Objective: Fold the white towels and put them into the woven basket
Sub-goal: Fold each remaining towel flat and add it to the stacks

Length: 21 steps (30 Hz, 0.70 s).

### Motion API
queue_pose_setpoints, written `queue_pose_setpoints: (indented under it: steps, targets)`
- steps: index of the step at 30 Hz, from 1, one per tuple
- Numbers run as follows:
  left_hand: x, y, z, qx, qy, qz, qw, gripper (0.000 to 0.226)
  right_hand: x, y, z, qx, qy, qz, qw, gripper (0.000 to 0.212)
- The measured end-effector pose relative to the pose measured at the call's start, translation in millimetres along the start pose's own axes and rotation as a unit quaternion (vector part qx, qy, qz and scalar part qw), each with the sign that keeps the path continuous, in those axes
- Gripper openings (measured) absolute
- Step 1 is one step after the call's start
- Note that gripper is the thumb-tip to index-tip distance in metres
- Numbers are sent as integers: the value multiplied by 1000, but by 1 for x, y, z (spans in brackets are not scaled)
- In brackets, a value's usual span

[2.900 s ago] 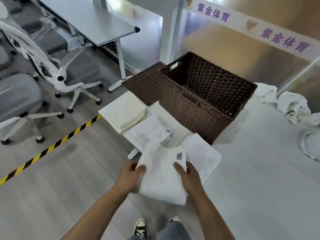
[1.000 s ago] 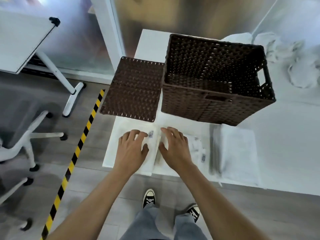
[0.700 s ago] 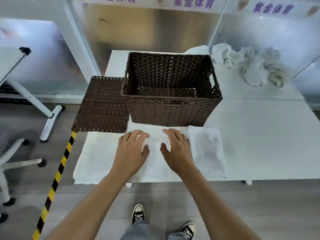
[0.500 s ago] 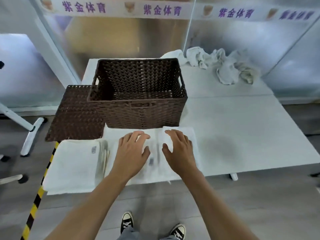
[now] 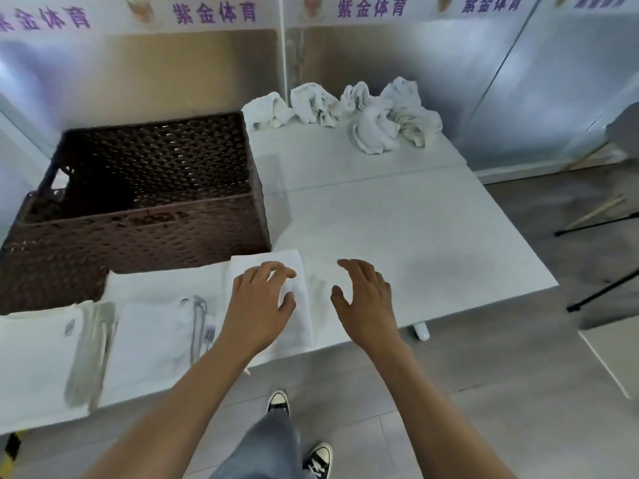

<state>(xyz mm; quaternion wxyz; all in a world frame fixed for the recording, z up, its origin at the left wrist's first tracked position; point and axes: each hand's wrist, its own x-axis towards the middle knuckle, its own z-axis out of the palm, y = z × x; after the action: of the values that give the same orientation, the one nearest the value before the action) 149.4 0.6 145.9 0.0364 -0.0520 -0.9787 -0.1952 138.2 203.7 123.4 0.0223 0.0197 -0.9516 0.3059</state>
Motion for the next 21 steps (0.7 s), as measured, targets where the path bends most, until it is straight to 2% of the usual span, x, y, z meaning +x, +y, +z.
queue_pose_setpoints:
  steps: [12, 21]
  targets:
    - [131, 47, 41, -27, -24, 0, 999, 31, 115, 67, -32, -15, -4, 6, 1000, 46]
    - [225, 69, 75, -39, -60, 3, 997, 32, 192, 120, -54, -28, -23, 48, 998, 46]
